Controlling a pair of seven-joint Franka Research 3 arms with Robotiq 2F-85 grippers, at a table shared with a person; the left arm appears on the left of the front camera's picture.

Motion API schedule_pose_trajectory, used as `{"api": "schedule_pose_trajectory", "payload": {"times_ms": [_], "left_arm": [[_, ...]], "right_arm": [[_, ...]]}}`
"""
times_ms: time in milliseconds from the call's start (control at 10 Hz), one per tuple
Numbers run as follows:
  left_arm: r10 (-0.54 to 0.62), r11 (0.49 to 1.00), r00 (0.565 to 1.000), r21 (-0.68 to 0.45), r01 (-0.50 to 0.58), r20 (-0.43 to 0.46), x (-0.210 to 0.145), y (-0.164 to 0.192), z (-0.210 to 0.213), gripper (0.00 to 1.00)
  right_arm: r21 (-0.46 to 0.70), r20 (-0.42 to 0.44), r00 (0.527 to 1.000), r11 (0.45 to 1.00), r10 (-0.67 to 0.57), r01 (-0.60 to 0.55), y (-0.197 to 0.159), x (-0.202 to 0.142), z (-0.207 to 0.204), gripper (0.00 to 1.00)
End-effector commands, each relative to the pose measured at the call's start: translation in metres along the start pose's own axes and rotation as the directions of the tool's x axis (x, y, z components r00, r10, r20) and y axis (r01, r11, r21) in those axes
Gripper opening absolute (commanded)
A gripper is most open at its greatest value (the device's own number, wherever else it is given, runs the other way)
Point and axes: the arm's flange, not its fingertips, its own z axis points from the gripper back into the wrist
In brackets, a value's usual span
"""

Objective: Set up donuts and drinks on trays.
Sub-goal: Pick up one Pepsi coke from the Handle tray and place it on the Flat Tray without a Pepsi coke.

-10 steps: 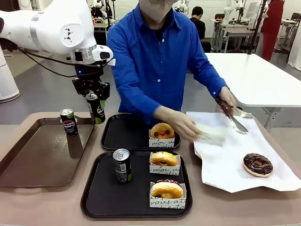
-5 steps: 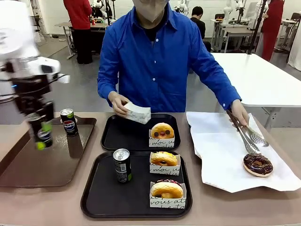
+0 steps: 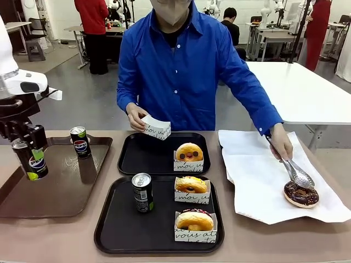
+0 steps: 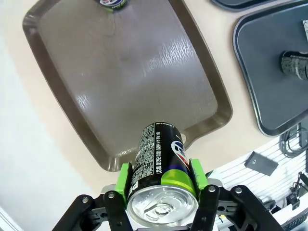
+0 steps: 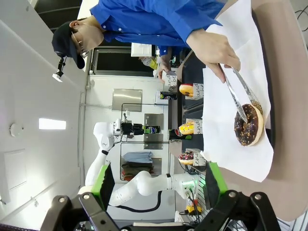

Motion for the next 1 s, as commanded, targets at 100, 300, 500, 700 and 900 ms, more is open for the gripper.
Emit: {"api": "schedule_pose_trajectory", "payload": {"times_ms": [100,300,500,700,900], "left_arm": [[0.04,0.999,0.999,-0.002,-0.04,0.017,0.032,-0.001,0.007,0.59],[0.045,0.999,0.999,-0.008,-0.045,-0.006,0.069,-0.006,0.018,0.59],[0.048,0.999,0.999,-0.013,-0.049,-0.022,0.101,-0.02,0.025,0.59],[0.072,0.997,0.997,-0.011,-0.073,-0.036,0.117,-0.029,0.023,0.59],[0.044,0.999,0.999,-0.004,-0.045,-0.017,0.111,-0.028,0.016,0.59]], "right_arm": [[0.013,0.006,1.0,1.0,0.0,0.0,0.001,-0.001,-0.001,1.0],[0.013,0.006,1.0,1.0,0.0,0.0,0.001,-0.001,-0.001,1.0],[0.013,0.006,1.0,1.0,0.0,0.0,0.001,-0.001,-0.001,1.0],[0.013,0.006,1.0,1.0,0.0,0.0,0.001,-0.001,-0.001,1.0],[0.013,0.006,1.0,1.0,0.0,0.0,0.001,-0.001,-0.001,1.0]]}}
